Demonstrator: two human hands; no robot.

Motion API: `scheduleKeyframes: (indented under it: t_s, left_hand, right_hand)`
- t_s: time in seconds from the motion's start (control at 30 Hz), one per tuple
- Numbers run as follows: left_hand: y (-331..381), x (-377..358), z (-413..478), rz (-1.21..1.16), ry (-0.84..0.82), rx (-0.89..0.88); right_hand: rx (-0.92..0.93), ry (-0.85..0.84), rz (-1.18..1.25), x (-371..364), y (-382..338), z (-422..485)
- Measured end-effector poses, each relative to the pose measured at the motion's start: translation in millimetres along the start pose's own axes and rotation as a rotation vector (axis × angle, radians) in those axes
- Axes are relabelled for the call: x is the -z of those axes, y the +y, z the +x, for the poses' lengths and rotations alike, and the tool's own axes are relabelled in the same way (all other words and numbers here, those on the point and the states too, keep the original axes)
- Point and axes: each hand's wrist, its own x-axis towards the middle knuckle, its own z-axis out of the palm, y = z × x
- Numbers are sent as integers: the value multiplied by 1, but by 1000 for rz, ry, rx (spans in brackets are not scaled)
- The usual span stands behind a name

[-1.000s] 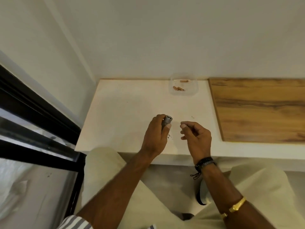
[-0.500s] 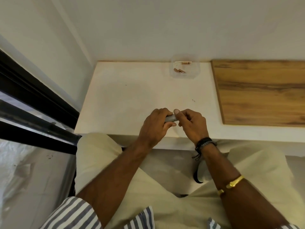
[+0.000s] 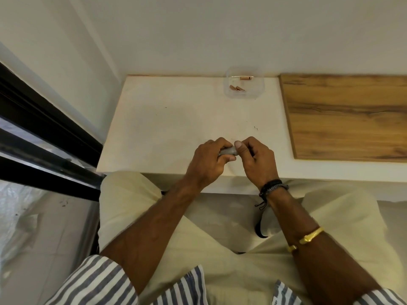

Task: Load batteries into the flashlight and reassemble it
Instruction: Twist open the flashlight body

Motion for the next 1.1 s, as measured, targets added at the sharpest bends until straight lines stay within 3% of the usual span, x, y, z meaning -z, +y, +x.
scheduleKeyframes:
  t_s: [0.27,0.53,0.77,0.93,1.1]
  left_hand:
    - [-2,9,1,-132,-51,41]
    - [8,-1,-16,139,-16,-86]
    - [9,8,-7,-103,-120,-42]
    - [9,12,-5,-116,-95,-59]
    - [2,12,-2,-169,-95,19]
  right_hand:
    - [34,0,-54,-2,-1,-1]
    - [-329,38,-358,-12,3,4]
    - [-112,112,-341,-12,-3,1]
    - [207,146,-307,-8,-7,-3]
    - [124,115,-259,-13,-6,-2]
